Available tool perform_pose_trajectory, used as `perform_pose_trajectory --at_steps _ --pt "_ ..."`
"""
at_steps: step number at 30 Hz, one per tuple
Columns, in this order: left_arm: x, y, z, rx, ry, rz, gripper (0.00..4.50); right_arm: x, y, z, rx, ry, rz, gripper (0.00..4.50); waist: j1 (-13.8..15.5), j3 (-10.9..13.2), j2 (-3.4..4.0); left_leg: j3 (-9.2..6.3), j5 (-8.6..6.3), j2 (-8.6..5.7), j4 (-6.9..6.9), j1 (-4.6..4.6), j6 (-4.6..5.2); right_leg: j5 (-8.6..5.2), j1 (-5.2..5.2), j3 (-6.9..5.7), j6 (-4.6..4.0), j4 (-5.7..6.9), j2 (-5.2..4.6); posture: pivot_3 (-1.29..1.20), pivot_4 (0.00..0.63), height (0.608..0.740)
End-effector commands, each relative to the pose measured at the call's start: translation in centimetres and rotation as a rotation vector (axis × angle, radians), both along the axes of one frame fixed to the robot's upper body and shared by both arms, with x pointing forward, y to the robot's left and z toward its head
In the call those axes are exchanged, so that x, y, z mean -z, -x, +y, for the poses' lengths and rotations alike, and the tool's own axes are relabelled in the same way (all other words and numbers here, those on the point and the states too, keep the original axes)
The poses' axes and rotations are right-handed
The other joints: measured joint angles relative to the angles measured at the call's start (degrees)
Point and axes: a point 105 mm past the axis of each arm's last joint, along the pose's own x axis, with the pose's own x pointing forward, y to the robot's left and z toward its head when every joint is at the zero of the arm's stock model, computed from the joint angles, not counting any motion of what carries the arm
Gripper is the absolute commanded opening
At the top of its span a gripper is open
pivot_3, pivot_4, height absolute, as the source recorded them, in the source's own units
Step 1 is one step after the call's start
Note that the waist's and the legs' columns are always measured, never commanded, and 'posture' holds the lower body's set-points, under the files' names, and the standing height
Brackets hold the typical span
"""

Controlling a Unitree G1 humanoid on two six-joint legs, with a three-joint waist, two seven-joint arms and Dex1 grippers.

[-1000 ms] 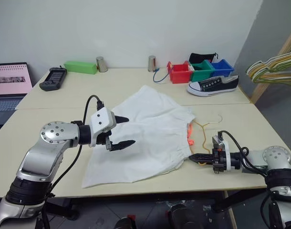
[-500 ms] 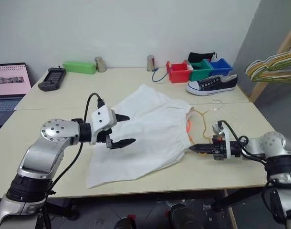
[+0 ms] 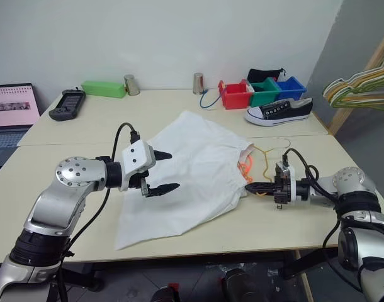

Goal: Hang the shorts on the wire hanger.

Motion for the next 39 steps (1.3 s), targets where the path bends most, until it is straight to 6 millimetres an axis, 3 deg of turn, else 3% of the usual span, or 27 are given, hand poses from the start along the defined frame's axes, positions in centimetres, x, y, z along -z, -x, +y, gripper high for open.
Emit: perform_pose_trajectory --at_steps 1,6,9,12,17,20,28,39 --pt "-1.1 -0.4 0.1 0.006 -0.003 -0.051 4.46 -3.8 -2.6 -0.3 0.035 0.061 -0.219 0.0 -0.32 -0.01 0.01 0.01 0.0 0.0 0.02 0.0 0.0 0.0 0.01 0.0 0.01 0.0 0.0 -0.27 0.036 0.74" --pt "-1.8 -1.0 0.5 -0.001 0.004 -0.071 4.46 -6.9 -2.2 1.1 -0.132 0.296 -0.616 0.0 -0.57 -0.09 0.18 -0.01 0.01 0.0 0.01 -0.1 0.01 0.01 -0.1 0.0 0.03 0.02 0.0 -0.28 0.032 0.74" --pt "-3.4 -2.1 1.3 -0.033 0.026 -0.107 4.46 -8.3 -1.4 2.2 -0.272 0.498 -0.917 0.0 -0.64 -0.11 0.22 -0.03 0.01 0.01 0.01 -0.16 0.01 -0.01 -0.14 -0.03 0.05 0.01 0.0 -0.29 0.028 0.74" --pt "-9.1 -4.2 2.0 -0.053 0.096 -0.195 4.46 -8.3 -1.5 3.0 -0.393 0.735 -1.207 0.0 -0.59 -0.12 0.18 -0.05 0.01 -0.01 0.03 -0.21 0.01 -0.02 -0.19 -0.06 0.07 0.01 -0.02 -0.28 0.02 0.74" --pt "-14.2 -6.5 2.5 -0.03 0.011 -0.335 4.46 -7.8 -3.6 3.7 -0.431 0.972 -1.498 0.0 -1.59 -0.3 0.2 -0.09 0.01 -0.08 0.08 -0.21 0.0 0.06 -0.13 -0.11 0.2 -0.08 -0.08 -0.26 0.008 0.74" --pt "-15.8 -7.7 2.4 -0.003 -0.083 -0.396 4.46 -7.9 -4.5 4.2 -0.428 1.039 -1.588 0.0 -2.3 -0.42 0.35 -0.09 0.04 -0.13 0.1 -0.17 -0.01 0.09 -0.11 -0.08 0.24 -0.01 -0.13 -0.26 0.001 0.74" --pt "-14.0 -9.4 1.4 0.118 -0.317 -0.381 4.46 -8.5 -3.9 6.1 -0.462 1.045 -1.681 0.0 -3.79 -0.52 0.5 -0.13 0.05 -0.14 0.06 -0.13 0.0 0.09 -0.13 -0.08 0.24 0.08 -0.14 -0.27 0.0 0.74" --pt "-11.0 -10.3 0.0 0.206 -0.436 -0.346 4.46 -10.3 -2.7 7.7 -0.493 1.09 -1.774 0.0 -5.17 -0.53 0.48 -0.17 0.07 -0.2 0.21 -0.13 0.03 0.08 -0.2 -0.09 0.26 0.52 -0.2 -0.31 0.0 0.74"
